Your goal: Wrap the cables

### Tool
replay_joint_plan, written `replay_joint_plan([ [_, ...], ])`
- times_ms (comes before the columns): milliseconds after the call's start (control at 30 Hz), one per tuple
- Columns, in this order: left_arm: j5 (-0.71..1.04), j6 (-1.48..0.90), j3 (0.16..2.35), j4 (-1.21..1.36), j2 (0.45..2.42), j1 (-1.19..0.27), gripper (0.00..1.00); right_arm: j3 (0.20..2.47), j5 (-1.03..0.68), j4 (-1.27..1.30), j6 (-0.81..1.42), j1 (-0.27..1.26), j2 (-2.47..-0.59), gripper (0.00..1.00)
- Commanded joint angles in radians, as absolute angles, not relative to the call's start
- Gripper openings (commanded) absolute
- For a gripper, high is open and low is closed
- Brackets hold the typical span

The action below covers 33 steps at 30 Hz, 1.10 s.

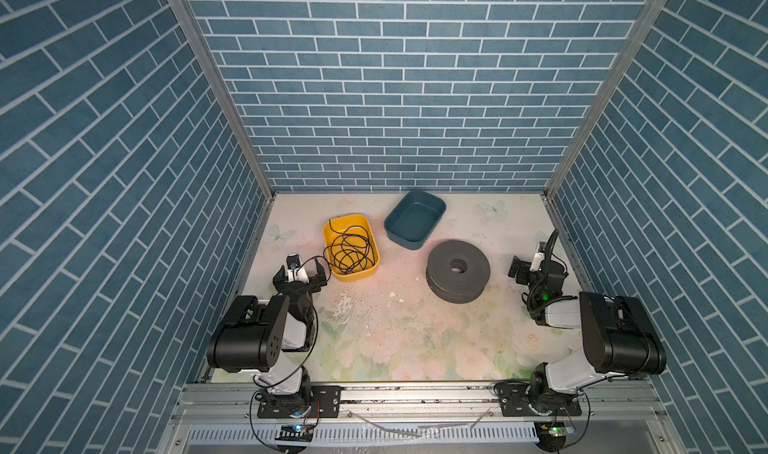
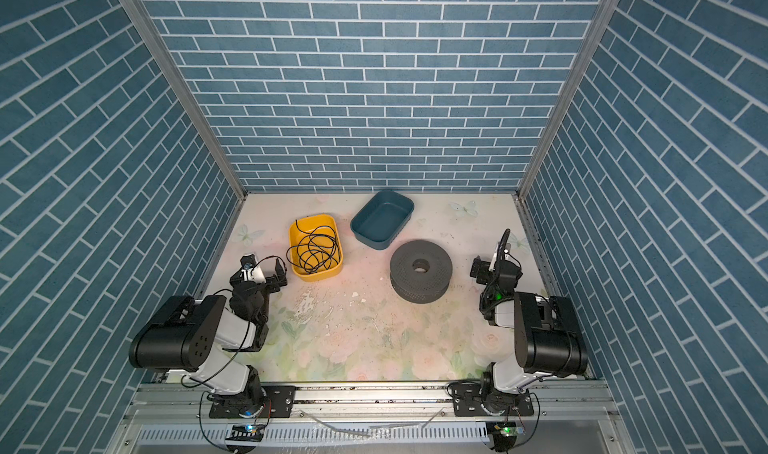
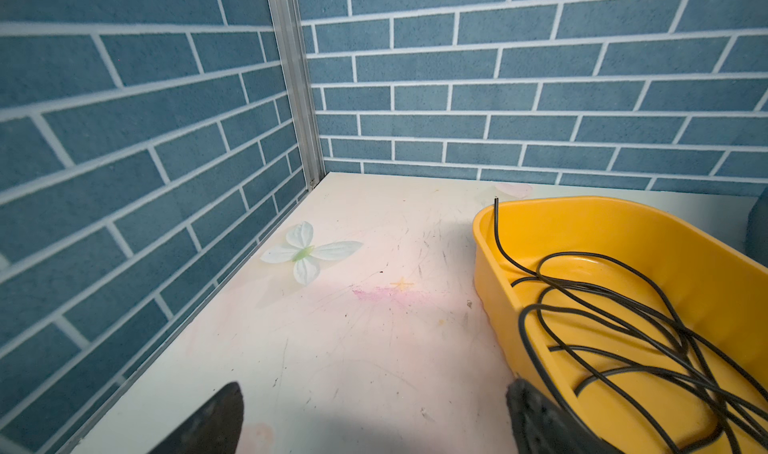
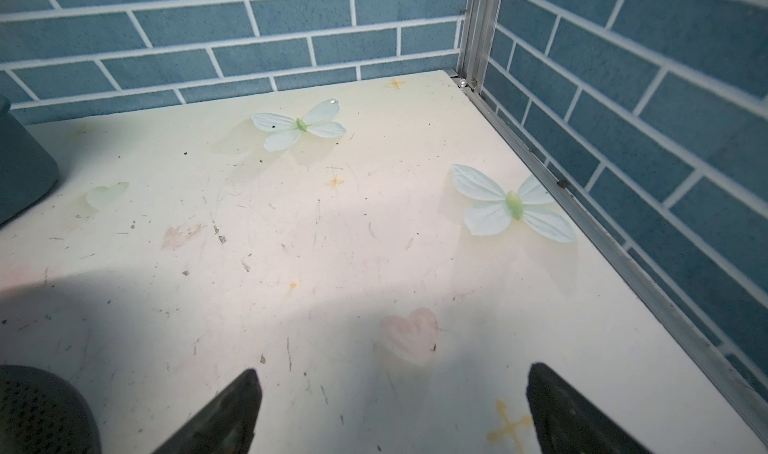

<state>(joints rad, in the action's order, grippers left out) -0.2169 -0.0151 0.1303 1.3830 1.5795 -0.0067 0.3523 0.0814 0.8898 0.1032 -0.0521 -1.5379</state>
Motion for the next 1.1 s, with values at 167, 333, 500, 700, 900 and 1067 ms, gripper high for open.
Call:
replay_joint_plan([
  [167,-0.218,-0.021,0.125,1.407,1.586,-0.006,1.0,0.382,0.073,0.887,0.069,-0.047,-1.538,0.99],
  [333,-0.217,-0.02,0.125,1.407,1.585,-0.006,1.0,0.382,0.073,0.887,0.069,-0.048,-1.538,0.99],
  [500,-0.216,-0.02,0.125,1.407,1.586,-0.006,1.0,0.382,0.072,0.887,0.069,-0.047,-1.538,0.99],
  [700,-0.218,-0.02,0.125,1.406,1.586,-0.006,1.0,0.392,0.022,0.865,0.05,-0.047,-1.54,0.99],
  [900,-0.217,-0.02,0.124,1.407,1.586,-0.006,1.0,0.171,-0.002,1.322,0.054,-0.051,-1.567,0.99],
  [1067,-0.216,-0.02,0.124,1.407,1.585,-0.006,1.0,0.311,0.024,1.012,0.065,-0.055,-1.534,0.99],
])
